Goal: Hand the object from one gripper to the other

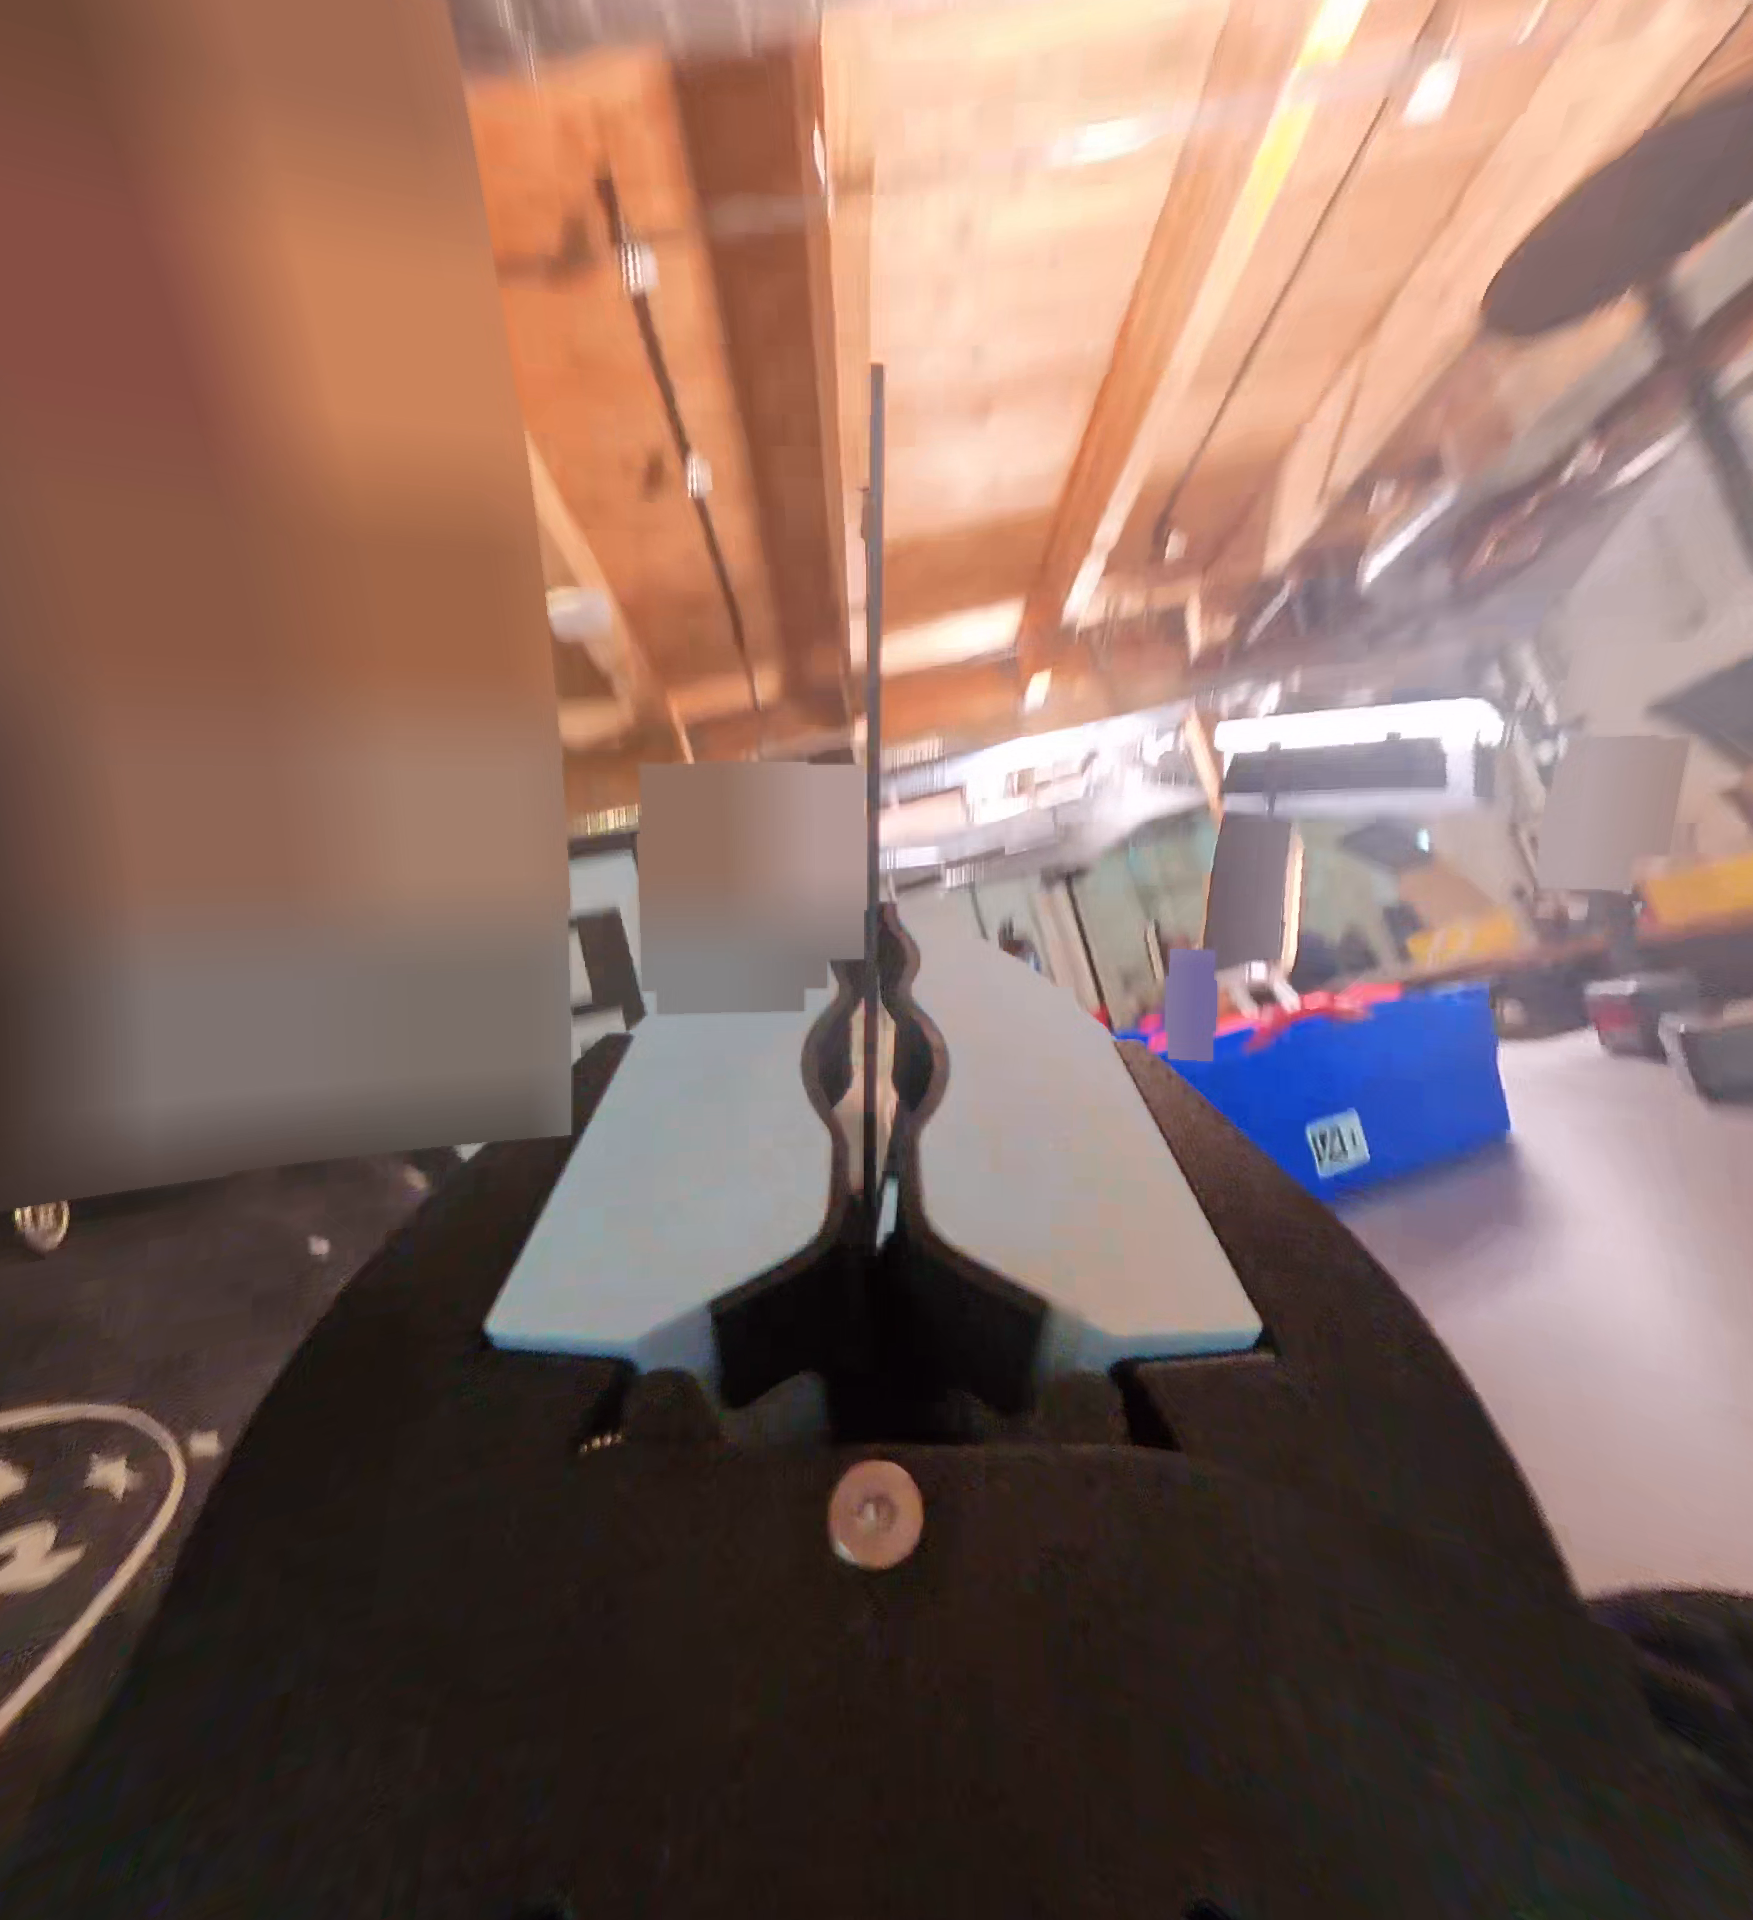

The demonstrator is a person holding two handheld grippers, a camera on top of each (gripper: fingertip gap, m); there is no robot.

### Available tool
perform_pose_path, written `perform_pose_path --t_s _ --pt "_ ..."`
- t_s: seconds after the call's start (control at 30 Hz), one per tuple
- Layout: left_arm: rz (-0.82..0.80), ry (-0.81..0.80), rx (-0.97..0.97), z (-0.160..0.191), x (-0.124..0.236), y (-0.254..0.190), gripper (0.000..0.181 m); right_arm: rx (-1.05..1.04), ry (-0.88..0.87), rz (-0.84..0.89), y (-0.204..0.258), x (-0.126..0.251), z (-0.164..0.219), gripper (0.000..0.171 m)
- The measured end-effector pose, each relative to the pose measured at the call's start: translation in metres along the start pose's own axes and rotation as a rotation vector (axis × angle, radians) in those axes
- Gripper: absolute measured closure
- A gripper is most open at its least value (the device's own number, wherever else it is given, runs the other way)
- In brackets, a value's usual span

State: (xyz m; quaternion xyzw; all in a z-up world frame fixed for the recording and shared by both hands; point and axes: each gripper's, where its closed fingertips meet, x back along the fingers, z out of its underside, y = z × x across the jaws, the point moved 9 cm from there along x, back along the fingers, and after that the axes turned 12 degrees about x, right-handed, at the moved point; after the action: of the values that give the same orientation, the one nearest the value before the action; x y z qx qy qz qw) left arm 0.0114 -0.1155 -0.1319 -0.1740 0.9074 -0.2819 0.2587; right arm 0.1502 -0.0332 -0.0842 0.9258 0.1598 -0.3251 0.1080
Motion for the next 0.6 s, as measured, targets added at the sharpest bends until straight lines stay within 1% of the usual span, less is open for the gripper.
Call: perform_pose_path --t_s 0.03,0.07,0.1,0.13,0.2,0.23,0.27,0.33,0.37,0.4,0.47,0.53,0.6 --pt "0.023 -0.042 -0.005 0.001 0.0 -0.001 0.152 -0.011 -0.058 0.017 0.0 0.001 0.002 0.169" --pt "0.041 -0.077 -0.015 0.002 0.0 -0.001 0.158 -0.022 -0.097 0.03 0.0 0.0 0.005 0.169" --pt "0.047 -0.102 -0.032 0.002 0.001 -0.002 0.169 -0.033 -0.121 0.043 0.001 -0.001 0.009 0.169" --pt "0.027 -0.118 -0.059 0.001 0.004 -0.002 0.175 -0.037 -0.143 0.057 0.001 -0.002 0.013 0.169" --pt "-0.019 -0.144 -0.138 -0.004 0.011 -0.004 0.179 -0.039 -0.138 0.081 0.0 -0.004 0.018 0.168" --pt "-0.017 -0.159 -0.142 -0.008 0.013 -0.007 0.179 -0.05 -0.109 0.071 -0.002 -0.005 0.018 0.168" --pt "-0.006 -0.16 -0.124 -0.012 0.016 -0.009 0.179 -0.069 -0.067 0.029 -0.003 -0.004 0.017 0.167" --pt "0.016 -0.105 -0.076 -0.017 0.017 -0.01 0.18 -0.117 0.035 -0.045 -0.006 -0.002 0.015 0.151" --pt "0.012 -0.099 -0.07 -0.02 0.018 -0.012 0.18 -0.132 0.089 -0.074 -0.007 -0.002 0.014 0.151" --pt "0.002 -0.106 -0.083 -0.022 0.02 -0.013 0.18 -0.134 0.145 -0.11 -0.006 -0.001 0.015 0.159" --pt "-0.01 -0.136 -0.114 -0.026 0.022 -0.015 0.178 -0.088 0.22 -0.095 -0.006 -0.001 0.016 0.167" --pt "0.0 -0.191 -0.132 -0.026 0.022 -0.017 0.175 0.024 0.206 -0.034 -0.004 -0.001 0.017 0.169" --pt "0.038 -0.27 -0.129 -0.024 0.022 -0.016 0.158 0.017 0.066 0.001 -0.001 -0.003 0.017 0.17"
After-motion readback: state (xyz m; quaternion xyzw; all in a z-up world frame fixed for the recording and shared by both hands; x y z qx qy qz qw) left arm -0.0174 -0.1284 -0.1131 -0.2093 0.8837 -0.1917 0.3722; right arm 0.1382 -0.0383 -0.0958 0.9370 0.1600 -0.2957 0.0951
